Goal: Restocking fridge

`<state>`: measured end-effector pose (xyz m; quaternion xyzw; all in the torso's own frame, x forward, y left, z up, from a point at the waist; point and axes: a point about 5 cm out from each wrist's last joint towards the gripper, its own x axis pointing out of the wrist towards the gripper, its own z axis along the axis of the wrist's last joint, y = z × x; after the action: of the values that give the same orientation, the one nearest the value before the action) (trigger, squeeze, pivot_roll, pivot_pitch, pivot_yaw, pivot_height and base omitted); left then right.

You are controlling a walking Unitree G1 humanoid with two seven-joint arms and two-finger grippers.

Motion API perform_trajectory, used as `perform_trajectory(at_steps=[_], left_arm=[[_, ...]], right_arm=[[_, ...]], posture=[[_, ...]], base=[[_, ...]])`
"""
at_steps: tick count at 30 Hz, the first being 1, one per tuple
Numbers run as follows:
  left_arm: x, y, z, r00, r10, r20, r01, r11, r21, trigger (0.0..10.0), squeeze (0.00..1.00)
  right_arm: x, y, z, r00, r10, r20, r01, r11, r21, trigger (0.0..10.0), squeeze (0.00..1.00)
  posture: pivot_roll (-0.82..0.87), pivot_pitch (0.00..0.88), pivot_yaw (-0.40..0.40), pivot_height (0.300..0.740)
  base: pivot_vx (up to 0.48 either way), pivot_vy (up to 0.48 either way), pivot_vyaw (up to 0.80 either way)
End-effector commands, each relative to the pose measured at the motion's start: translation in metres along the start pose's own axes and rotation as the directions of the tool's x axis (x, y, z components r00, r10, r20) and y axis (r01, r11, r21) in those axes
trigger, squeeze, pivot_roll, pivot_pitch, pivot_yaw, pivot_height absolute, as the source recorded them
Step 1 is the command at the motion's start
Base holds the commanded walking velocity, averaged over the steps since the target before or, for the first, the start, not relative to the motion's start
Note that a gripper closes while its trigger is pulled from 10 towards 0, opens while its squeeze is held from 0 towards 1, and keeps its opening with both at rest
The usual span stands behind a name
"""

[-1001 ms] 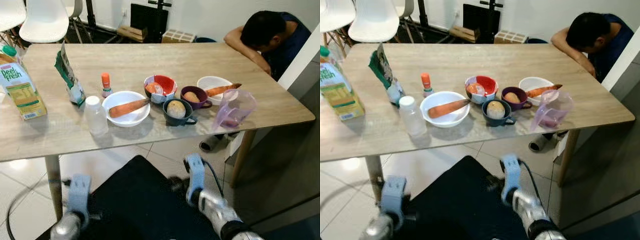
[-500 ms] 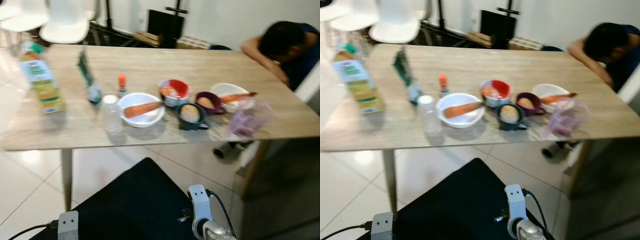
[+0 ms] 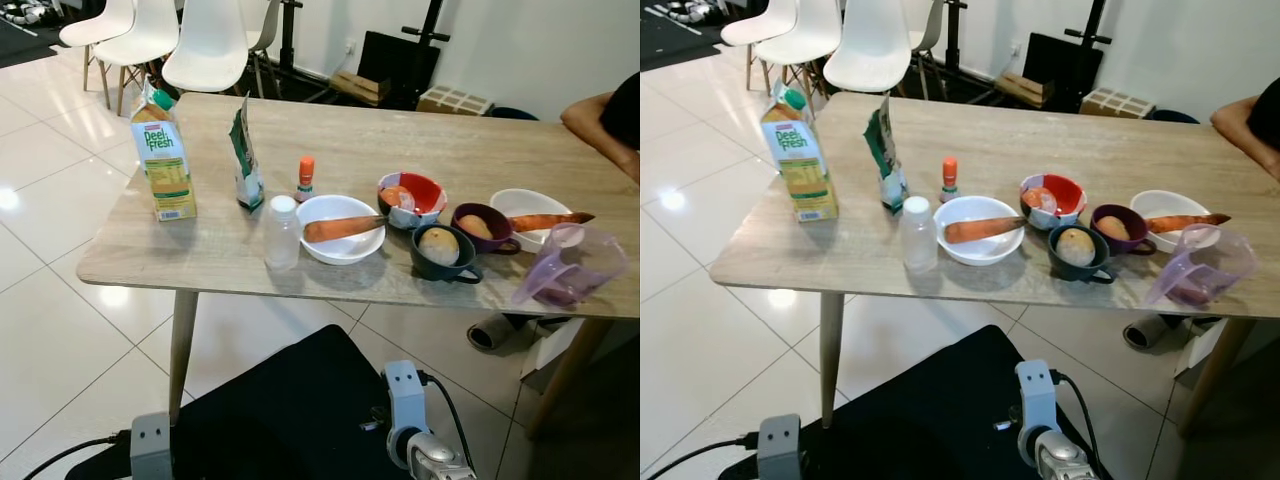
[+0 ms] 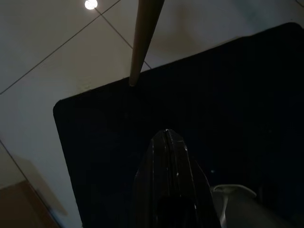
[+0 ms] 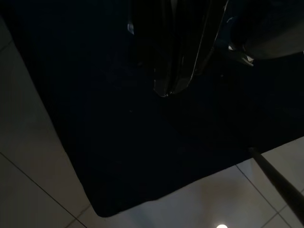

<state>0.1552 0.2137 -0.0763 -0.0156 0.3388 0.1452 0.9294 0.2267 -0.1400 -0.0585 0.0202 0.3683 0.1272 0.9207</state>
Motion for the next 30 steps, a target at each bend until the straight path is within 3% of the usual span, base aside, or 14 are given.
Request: perform_trajectory(at_steps=[1,9,30], left_arm=[[-0.0041,0.0031,-0.0093,0.999,0.024,-0.026,-0.024,1.0,-0.014,10.0,0.0],[-0.0057,0.002,-0.0117,0.999,0.029,-0.018,-0.03,0.999,-0.025,10.0,0.0],[-0.0054,0.0007,-0.0128,0.999,0.026,-0.026,-0.027,0.999,-0.027,10.0,0.0]], right_arm=[[-0.0026,-0.0026,-0.0077,1.0,-0.012,-0.02,0.012,1.0,0.007,10.0,0.0],[-0.0024,-0.0009,-0.0085,1.0,-0.007,-0.017,0.007,1.0,0.009,10.0,0.0],[-0.0027,-0.0004,-0.0096,1.0,-0.004,-0.017,0.005,1.0,0.011,10.0,0.0]], posture=[[0.0,0.073,-0.098,0.74],[0.01,0.077,-0.097,0.74],[0.01,0.086,-0.097,0.74]], base=[[0.0,0.0,0.0],[0.0,0.061,0.0],[0.0,0.33,0.0]])
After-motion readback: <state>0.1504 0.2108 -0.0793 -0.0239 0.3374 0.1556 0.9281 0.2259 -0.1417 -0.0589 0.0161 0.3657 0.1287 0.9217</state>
